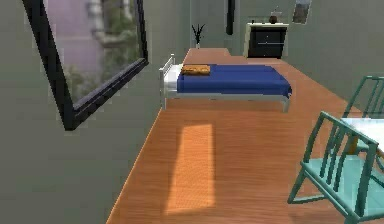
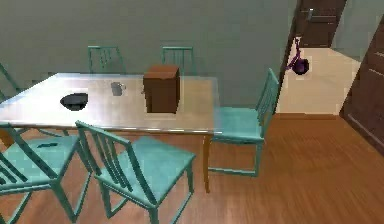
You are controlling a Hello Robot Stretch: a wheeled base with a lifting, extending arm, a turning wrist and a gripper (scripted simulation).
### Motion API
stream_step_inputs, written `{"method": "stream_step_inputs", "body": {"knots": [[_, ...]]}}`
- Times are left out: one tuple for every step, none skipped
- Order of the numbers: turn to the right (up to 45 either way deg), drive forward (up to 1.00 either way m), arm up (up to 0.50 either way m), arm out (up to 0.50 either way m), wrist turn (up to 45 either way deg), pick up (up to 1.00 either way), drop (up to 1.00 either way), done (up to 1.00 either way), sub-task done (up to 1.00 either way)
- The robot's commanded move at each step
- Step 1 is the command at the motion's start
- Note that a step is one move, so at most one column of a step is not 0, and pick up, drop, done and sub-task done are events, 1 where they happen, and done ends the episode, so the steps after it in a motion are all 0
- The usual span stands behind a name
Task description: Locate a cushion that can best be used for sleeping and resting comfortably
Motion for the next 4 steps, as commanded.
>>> {"method": "stream_step_inputs", "body": {"knots": [[0.0, 1.0, 0.0, 0.0, 0.0, 0.0, 0.0, 0.0, 0.0], [6.0, 0.0, 0.0, 0.0, 0.0, 0.0, 0.0, 0.0, 0.0], [0.0, 0.5, 0.0, 0.0, 0.0, 0.0, 0.0, 0.0, 0.0], [24.0, 0.0, 0.0, 0.0, 0.0, 0.0, 0.0, 0.0, 0.0]]}}
